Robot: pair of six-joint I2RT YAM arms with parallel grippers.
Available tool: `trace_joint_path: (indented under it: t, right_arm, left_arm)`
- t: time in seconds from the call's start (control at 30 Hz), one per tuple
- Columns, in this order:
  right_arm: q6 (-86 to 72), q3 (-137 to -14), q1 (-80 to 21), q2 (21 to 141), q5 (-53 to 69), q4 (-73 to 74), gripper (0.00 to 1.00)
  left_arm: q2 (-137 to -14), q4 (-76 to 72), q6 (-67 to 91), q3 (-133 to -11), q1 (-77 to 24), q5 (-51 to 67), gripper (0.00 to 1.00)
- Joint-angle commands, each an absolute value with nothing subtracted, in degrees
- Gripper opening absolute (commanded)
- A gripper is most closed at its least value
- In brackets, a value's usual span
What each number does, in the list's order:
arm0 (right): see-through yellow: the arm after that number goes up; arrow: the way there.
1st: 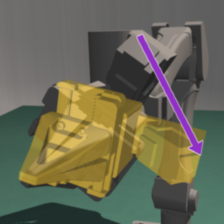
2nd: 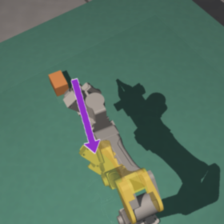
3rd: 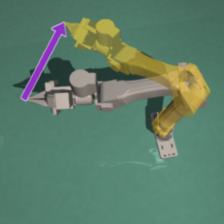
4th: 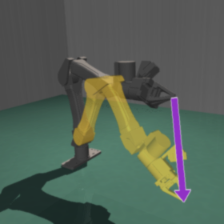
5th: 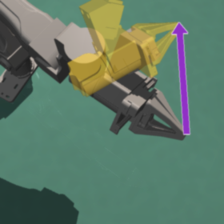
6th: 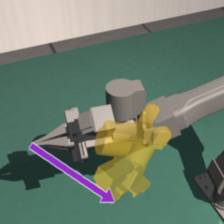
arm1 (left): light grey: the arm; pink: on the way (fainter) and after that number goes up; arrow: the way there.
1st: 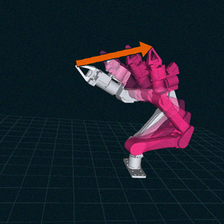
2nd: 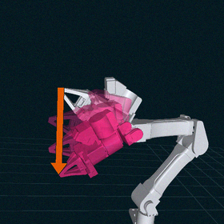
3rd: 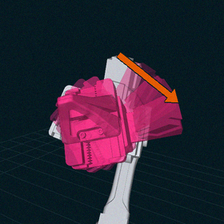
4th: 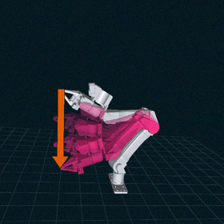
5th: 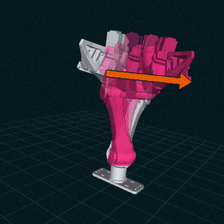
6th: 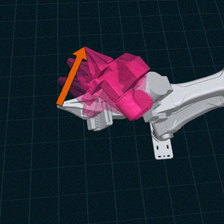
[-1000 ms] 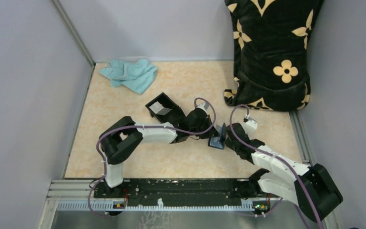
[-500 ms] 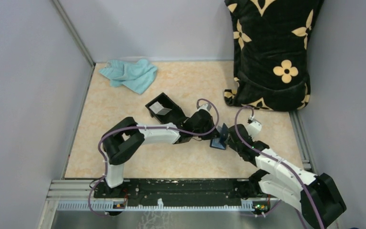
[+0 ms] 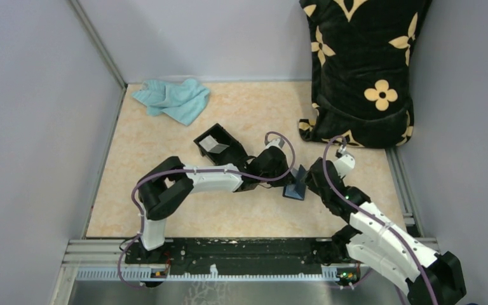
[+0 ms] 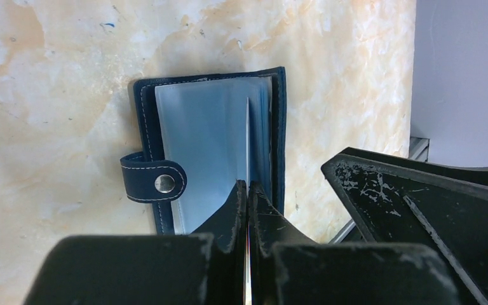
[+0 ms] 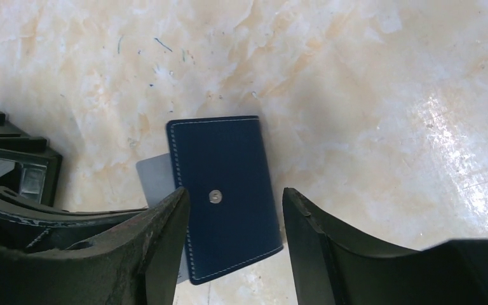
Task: Put the credit cards into the card holder
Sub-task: Open the card holder at the center of the board.
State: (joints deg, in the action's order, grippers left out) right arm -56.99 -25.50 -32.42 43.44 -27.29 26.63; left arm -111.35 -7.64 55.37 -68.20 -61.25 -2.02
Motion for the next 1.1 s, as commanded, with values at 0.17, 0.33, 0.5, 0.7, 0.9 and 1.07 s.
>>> trace_joint_path:
  t: [0.17,0.33,0.5,0.7,0.9,1.07]
  right_arm:
    - [-53.74,-30.38,-31.73,45.29,-27.33,25.1,0.57]
    - [-53.08,-31.15,-31.73,46.93,-27.2,24.71,0.57]
    - [-52.86,-31.08,-31.73,48.88,-27.1,24.17,0.57]
    - [-52.77,-30.05,-31.73,50.76,-27.65,23.65,0.57]
    - [-52.65,-29.52,-31.71,52.6,-27.41,22.56,0.57]
    - [-52.35,-29.37,-31.73,53.46,-27.38,22.14,0.57]
  left_arm:
    - [-112.17,-7.28,54.16,-71.26,-62.4,-3.06,0.0]
    - [-112.66,-7.04,54.02,-72.09,-62.66,-2.96,0.0]
    - [-113.21,-6.98,54.08,-72.61,-62.96,-2.77,0.0]
    - [-113.7,-7.58,54.28,-72.41,-63.18,-2.43,0.0]
    - [-113.72,-8.32,54.64,-72.22,-63.28,-2.2,0.0]
    - [-113.64,-8.98,54.98,-72.28,-63.35,-1.77,0.0]
